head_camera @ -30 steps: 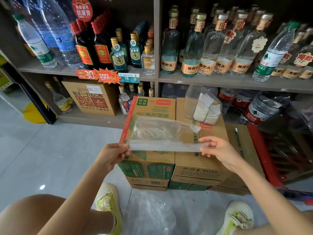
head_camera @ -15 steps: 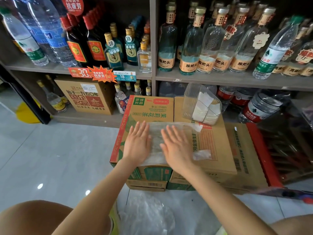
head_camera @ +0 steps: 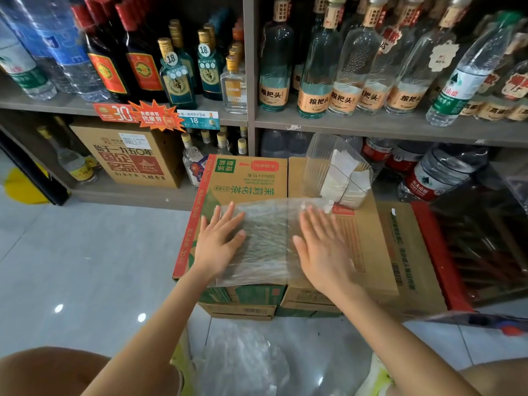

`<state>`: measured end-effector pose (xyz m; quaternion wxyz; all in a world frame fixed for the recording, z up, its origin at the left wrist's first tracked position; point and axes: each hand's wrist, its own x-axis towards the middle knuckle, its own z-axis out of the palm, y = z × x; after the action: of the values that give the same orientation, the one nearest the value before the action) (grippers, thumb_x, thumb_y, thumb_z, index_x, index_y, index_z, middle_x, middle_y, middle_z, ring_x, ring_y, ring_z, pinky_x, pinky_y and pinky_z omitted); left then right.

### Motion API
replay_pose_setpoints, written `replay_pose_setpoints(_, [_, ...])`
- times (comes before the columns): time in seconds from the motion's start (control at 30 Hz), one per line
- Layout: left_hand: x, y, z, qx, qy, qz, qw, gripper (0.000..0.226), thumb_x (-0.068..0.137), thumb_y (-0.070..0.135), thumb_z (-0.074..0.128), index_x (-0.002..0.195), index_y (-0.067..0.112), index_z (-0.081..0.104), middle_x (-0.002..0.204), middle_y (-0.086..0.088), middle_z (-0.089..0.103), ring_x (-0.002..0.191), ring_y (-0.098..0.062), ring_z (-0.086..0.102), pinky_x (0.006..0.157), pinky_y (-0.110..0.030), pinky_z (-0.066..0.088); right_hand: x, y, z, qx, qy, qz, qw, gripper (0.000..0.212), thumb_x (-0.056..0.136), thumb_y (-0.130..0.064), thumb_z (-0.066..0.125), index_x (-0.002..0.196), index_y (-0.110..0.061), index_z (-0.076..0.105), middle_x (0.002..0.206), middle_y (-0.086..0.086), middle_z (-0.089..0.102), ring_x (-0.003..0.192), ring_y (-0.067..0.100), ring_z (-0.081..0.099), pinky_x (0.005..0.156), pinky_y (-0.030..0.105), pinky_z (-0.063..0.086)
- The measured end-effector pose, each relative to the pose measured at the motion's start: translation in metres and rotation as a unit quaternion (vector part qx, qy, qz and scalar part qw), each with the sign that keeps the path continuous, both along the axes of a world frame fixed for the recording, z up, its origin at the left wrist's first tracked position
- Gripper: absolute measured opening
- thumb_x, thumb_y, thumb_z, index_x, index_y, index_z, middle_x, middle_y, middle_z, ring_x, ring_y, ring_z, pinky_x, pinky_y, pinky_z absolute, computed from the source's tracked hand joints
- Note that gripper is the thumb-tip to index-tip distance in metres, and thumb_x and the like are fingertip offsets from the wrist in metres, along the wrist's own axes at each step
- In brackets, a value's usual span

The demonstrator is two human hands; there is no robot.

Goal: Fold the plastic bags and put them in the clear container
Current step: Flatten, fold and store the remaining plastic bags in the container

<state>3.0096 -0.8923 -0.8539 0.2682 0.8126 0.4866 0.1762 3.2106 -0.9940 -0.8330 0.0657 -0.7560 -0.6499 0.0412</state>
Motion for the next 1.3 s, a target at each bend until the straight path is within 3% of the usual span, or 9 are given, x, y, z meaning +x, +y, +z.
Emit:
replay_pose_setpoints(0.13, [0.003, 0.005, 0.003, 0.093, 0.130, 0.006, 0.987, 0.084, 0.085, 0.055, -0.003, 0.147, 0.019, 0.039, 0.157, 0.001, 0.022, 0.148, -0.022, 0.011, 0.116, -0.033, -0.013, -0.027, 0.049, -0.001, 0.010, 0.019, 0.054, 0.998, 0.059, 0.099, -0.044, 0.000, 0.150, -0.015, 0.005, 0.154, 0.001, -0.008, 0.146, 0.019, -0.006, 0.118, 0.038, -0.010])
replay_pose_setpoints(0.2, [0.004, 0.005, -0.004, 0.103, 0.189, -0.006, 0.976, 0.086, 0.084, 0.053, -0.013, 0.153, 0.014, 0.021, 0.160, -0.003, 0.014, 0.149, -0.020, 0.005, 0.115, -0.029, -0.015, -0.024, 0.065, -0.001, 0.054, 0.057, 0.017, 0.997, 0.051, 0.103, -0.034, 0.019, 0.149, -0.012, 0.024, 0.156, 0.003, 0.019, 0.146, 0.022, 0.019, 0.120, 0.040, 0.009])
replay_pose_setpoints(0.3, [-0.004, 0.009, -0.016, 0.103, 0.204, -0.036, 0.973, 0.085, 0.085, 0.059, -0.015, 0.153, 0.013, 0.006, 0.159, 0.000, -0.001, 0.148, -0.014, -0.005, 0.115, -0.026, -0.016, -0.001, 0.073, 0.008, 0.137, 0.083, -0.062, 0.985, 0.042, 0.099, -0.024, 0.044, 0.139, -0.010, 0.046, 0.128, 0.005, 0.060, 0.120, 0.024, 0.052, 0.104, 0.043, 0.036])
replay_pose_setpoints(0.47, [-0.022, 0.022, -0.018, 0.116, 0.205, -0.108, 0.966, 0.086, 0.087, 0.066, -0.010, 0.153, 0.014, 0.009, 0.158, 0.003, 0.002, 0.145, -0.010, -0.006, 0.117, -0.024, -0.012, 0.030, 0.057, 0.010, 0.048, 0.191, -0.019, 0.980, 0.040, 0.092, -0.026, 0.060, 0.132, -0.023, 0.054, 0.104, -0.010, 0.063, 0.109, 0.015, 0.049, 0.104, 0.037, 0.031])
replay_pose_setpoints(0.8, [-0.030, 0.030, -0.018, 0.124, 0.212, -0.152, 0.957, 0.088, 0.086, 0.069, -0.009, 0.154, 0.015, 0.009, 0.158, 0.004, 0.002, 0.148, -0.013, -0.003, 0.118, -0.027, -0.011, 0.069, 0.029, -0.003, -0.010, 0.334, -0.031, 0.942, 0.031, 0.082, -0.037, 0.068, 0.110, -0.046, 0.057, 0.080, -0.013, 0.064, 0.088, 0.006, 0.060, 0.100, 0.047, 0.041])
replay_pose_setpoints(0.93, [-0.033, 0.031, -0.018, 0.122, 0.205, -0.172, 0.956, 0.083, 0.088, 0.070, -0.004, 0.153, 0.019, 0.010, 0.158, 0.007, 0.004, 0.148, -0.013, -0.001, 0.118, -0.028, -0.010, 0.087, 0.030, 0.005, -0.027, 0.232, -0.046, 0.971, 0.024, 0.095, -0.039, 0.051, 0.118, -0.039, 0.056, 0.083, -0.016, 0.062, 0.100, 0.012, 0.056, 0.105, 0.046, 0.033])
replay_pose_setpoints(1.07, [-0.034, 0.031, -0.018, 0.123, 0.205, -0.179, 0.954, 0.079, 0.091, 0.068, 0.002, 0.153, 0.021, 0.011, 0.158, 0.008, 0.005, 0.148, -0.012, 0.001, 0.119, -0.031, -0.007, 0.074, 0.034, 0.002, -0.030, 0.129, -0.076, 0.988, 0.033, 0.102, -0.035, 0.036, 0.129, -0.027, 0.053, 0.108, -0.007, 0.065, 0.114, 0.019, 0.053, 0.106, 0.039, 0.030])
replay_pose_setpoints(1.2, [-0.032, 0.029, -0.017, 0.115, 0.212, -0.166, 0.956, 0.082, 0.086, 0.071, -0.006, 0.152, 0.023, 0.003, 0.159, 0.008, 0.001, 0.147, -0.009, -0.007, 0.119, -0.030, -0.010, 0.067, 0.028, 0.001, 0.077, 0.341, -0.197, 0.916, 0.033, 0.098, -0.028, 0.047, 0.129, -0.022, 0.054, 0.110, -0.003, 0.065, 0.099, 0.012, 0.058, 0.091, 0.038, 0.048])
replay_pose_setpoints(1.3, [-0.026, 0.025, -0.015, 0.111, 0.225, -0.134, 0.959, 0.085, 0.084, 0.070, -0.008, 0.153, 0.021, 0.001, 0.158, 0.008, -0.004, 0.146, -0.008, -0.011, 0.118, -0.029, -0.013, 0.061, 0.017, 0.011, 0.160, 0.259, -0.231, 0.924, 0.032, 0.099, -0.021, 0.045, 0.128, -0.018, 0.058, 0.123, -0.004, 0.061, 0.098, 0.007, 0.054, 0.076, 0.021, 0.044])
